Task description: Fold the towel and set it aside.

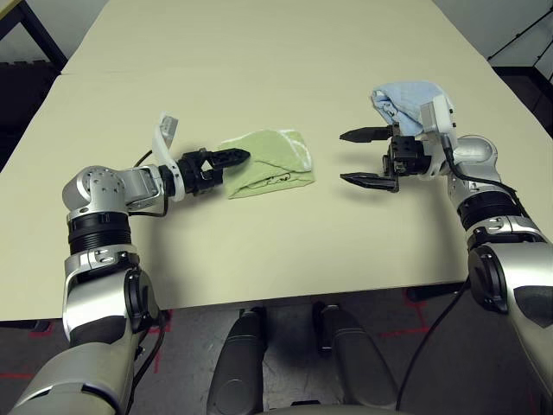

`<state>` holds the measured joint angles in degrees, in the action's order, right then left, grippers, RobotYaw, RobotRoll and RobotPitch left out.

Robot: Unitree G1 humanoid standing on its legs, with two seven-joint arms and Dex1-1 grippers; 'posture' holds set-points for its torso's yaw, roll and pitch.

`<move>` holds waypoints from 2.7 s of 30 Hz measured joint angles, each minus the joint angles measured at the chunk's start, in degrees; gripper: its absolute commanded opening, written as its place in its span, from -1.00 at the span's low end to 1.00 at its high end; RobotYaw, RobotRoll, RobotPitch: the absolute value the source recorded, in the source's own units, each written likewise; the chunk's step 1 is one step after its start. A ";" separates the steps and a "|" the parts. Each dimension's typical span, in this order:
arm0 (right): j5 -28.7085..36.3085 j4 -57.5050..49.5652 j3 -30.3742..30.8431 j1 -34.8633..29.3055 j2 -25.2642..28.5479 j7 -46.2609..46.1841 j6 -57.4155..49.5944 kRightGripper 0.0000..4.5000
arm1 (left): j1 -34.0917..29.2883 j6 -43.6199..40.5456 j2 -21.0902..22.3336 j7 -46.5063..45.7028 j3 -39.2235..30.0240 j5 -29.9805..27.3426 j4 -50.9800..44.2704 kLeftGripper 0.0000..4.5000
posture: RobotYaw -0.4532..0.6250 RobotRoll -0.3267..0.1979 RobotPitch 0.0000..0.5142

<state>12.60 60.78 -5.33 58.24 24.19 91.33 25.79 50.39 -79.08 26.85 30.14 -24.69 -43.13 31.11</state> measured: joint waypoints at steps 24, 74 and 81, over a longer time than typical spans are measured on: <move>-0.25 0.01 0.03 0.00 0.09 -0.98 0.14 1.00 | 2.58 -1.93 -1.29 -0.14 -2.92 -0.60 3.64 -0.48 | -0.21 0.25 -0.22; -1.61 2.57 0.08 2.34 -0.85 -2.84 1.15 1.00 | -17.01 41.26 -3.78 -29.03 -31.00 -7.49 -15.22 -0.99 | -0.08 0.25 -0.31; -2.02 2.58 0.09 2.56 -1.05 -2.84 1.15 1.00 | -18.86 43.78 -6.25 -31.31 -29.92 -9.32 -19.31 -0.99 | -0.08 0.25 -0.29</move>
<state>10.58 63.37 -5.24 60.79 23.14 88.50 26.94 31.53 -35.30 20.59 -1.16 -54.61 -52.45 11.80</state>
